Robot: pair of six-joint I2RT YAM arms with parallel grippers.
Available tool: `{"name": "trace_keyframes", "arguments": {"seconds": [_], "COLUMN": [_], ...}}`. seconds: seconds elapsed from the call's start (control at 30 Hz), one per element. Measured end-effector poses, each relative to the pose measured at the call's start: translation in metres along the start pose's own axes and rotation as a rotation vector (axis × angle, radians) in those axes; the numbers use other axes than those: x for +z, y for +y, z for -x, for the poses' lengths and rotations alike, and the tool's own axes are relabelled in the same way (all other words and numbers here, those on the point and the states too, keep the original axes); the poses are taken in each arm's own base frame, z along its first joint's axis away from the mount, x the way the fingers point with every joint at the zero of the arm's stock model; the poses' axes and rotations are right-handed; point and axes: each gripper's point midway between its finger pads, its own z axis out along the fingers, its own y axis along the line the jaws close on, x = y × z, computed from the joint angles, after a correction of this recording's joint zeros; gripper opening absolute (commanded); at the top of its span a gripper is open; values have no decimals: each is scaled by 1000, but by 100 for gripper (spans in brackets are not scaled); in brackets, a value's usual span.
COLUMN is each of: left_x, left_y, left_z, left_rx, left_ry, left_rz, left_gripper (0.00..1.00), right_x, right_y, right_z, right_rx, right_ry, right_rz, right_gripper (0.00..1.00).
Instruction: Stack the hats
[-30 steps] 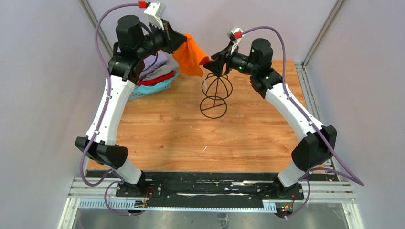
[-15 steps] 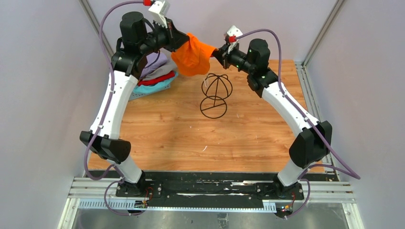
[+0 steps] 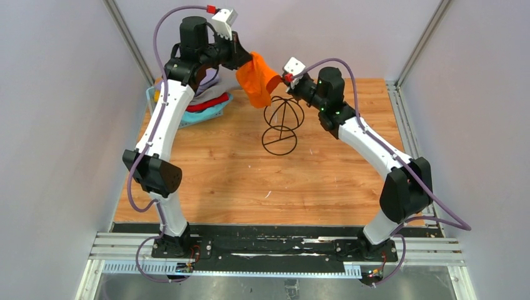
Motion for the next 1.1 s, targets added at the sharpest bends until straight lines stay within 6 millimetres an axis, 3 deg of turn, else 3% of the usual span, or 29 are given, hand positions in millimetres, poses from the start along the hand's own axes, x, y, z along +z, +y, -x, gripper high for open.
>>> {"name": "trace_keyframes", "arguments": {"seconds": [0.1, 0.23, 0.43, 0.67, 0.8, 0.93, 1.1], "left_x": [-1, -5, -6, -13, -15, -13, -5], "left_y": [9, 19, 21, 27, 32, 34, 36], "left_z": [-2, 0, 2, 19, 18, 9, -14], "left_rx": [-8, -11, -11, -9, -19, -35, -76], "left_ry": [5, -2, -4, -42, -39, -24, 18], "left_rz": [17, 36, 40, 41, 40, 28, -5], "left_gripper": [2, 3, 2, 2, 2, 2, 2], "right_x": [0, 2, 1, 3, 4, 4, -2], "right_y": [7, 19, 36, 44, 44, 44, 45], "right_z": [0, 15, 27, 36, 40, 36, 5], "right_rx": [-42, -112, -187, -235, -246, -257, -268], "right_ry": [-1, -26, -38, -54, -61, -44, 42], "right_rz": [11, 25, 38, 38, 26, 14, -20], "right_gripper": [0, 1, 1, 1, 1, 1, 1]}}
